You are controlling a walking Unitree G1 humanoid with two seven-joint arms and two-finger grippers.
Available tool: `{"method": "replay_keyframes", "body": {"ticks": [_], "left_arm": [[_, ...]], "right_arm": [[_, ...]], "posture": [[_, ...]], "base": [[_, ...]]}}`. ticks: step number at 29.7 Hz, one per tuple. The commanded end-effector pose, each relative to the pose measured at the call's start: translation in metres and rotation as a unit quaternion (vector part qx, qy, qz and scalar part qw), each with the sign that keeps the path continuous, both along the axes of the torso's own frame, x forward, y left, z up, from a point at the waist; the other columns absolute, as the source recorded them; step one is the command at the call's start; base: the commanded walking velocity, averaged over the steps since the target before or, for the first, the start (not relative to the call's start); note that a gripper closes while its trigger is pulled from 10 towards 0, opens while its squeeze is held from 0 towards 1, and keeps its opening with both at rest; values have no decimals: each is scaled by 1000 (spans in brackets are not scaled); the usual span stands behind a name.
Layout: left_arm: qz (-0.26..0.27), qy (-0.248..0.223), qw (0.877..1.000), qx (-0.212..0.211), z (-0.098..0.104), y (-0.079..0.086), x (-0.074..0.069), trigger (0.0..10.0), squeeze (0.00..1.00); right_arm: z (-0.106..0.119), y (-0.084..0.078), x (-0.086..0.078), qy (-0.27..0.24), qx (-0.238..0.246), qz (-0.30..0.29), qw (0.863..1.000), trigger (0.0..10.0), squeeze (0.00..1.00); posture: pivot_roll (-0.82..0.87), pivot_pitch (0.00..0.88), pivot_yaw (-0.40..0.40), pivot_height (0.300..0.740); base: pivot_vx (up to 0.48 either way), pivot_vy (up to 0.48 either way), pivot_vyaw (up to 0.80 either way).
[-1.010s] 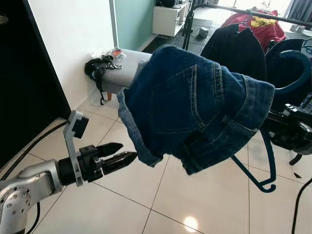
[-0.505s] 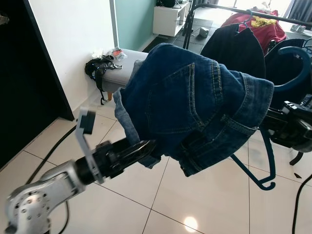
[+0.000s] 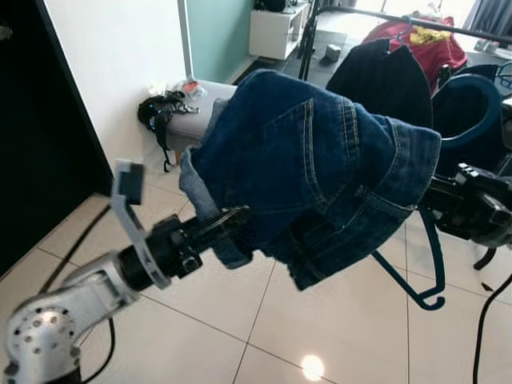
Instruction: Hang hanger
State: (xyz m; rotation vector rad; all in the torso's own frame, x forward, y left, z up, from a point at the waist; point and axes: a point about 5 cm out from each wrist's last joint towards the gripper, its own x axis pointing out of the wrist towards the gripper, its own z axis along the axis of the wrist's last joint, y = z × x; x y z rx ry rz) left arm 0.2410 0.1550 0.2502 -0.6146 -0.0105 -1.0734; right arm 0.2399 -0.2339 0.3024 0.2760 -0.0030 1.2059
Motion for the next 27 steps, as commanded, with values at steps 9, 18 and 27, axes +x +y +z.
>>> {"method": "replay_keyframes", "body": {"ticks": [9, 18, 27], "left_arm": [[10, -96, 986, -133, 82, 40, 18, 0, 0], [25, -92, 972, -213, 125, 38, 39, 0, 0], [28, 16, 966, -258, 118, 13, 58, 0, 0]], "right_arm": [[-10, -1, -10, 0, -14, -4, 1000, 10000, 0], [-31, 14, -11, 19, -29, 0, 999, 10000, 0], [-41, 31, -5, 8, -52, -8, 999, 10000, 0]], "posture": [[-42, 89, -32, 740], [-42, 80, -24, 740], [-36, 82, -13, 740]], "base": [[0, 0, 0], [0, 0, 0], [0, 0, 0]]}}
